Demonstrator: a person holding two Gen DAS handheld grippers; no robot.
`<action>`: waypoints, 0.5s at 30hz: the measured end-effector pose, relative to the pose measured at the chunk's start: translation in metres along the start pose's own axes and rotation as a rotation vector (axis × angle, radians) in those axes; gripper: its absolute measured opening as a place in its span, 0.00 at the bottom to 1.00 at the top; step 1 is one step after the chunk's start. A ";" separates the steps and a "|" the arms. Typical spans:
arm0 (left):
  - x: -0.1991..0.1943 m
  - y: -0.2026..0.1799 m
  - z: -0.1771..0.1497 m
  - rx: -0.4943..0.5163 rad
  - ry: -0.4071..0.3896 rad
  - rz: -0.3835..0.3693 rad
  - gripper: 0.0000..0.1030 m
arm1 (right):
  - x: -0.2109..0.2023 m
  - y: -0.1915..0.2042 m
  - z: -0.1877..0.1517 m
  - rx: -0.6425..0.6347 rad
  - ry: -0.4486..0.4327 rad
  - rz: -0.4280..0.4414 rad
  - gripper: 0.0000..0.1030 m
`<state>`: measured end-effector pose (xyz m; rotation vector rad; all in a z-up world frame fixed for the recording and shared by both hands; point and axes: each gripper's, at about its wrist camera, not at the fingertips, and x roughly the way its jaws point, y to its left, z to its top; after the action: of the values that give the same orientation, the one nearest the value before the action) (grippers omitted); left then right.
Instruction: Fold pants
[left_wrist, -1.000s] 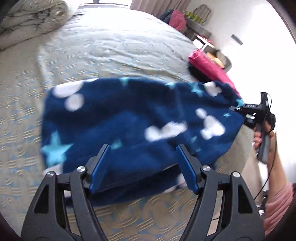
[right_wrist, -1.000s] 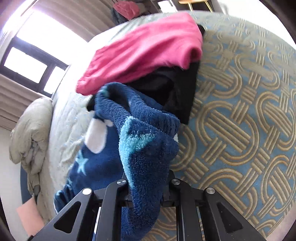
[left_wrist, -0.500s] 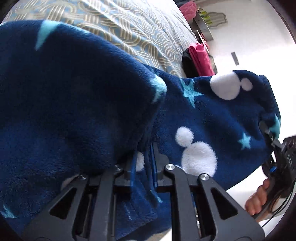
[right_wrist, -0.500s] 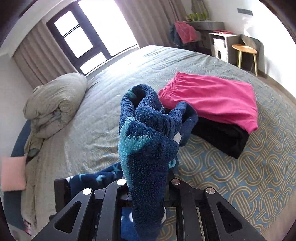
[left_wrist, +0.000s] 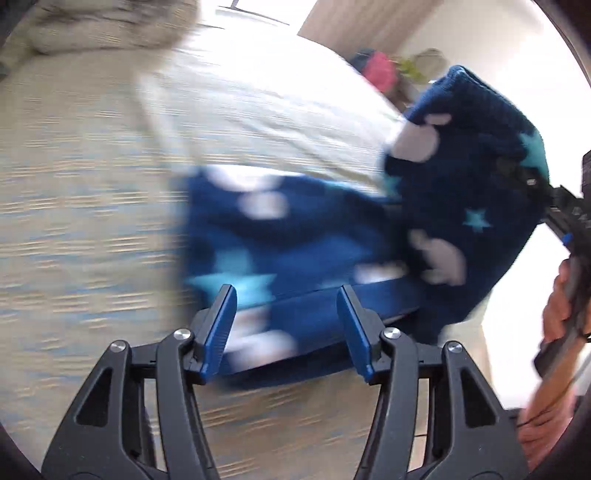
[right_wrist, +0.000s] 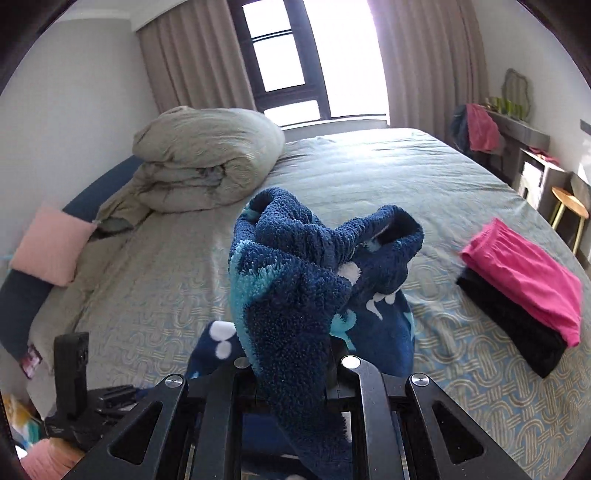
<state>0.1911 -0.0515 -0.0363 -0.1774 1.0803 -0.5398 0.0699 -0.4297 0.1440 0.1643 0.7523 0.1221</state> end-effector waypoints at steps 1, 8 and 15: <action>-0.009 0.014 -0.006 -0.008 -0.005 0.044 0.56 | 0.009 0.018 -0.004 -0.037 0.009 0.011 0.14; -0.032 0.081 -0.035 -0.163 0.009 0.132 0.56 | 0.102 0.134 -0.078 -0.296 0.159 0.007 0.23; -0.033 0.074 -0.029 -0.144 0.000 0.084 0.57 | 0.130 0.175 -0.149 -0.557 0.244 -0.071 0.49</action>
<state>0.1781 0.0321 -0.0532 -0.2569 1.1219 -0.3871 0.0527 -0.2210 -0.0169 -0.4140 0.9380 0.2822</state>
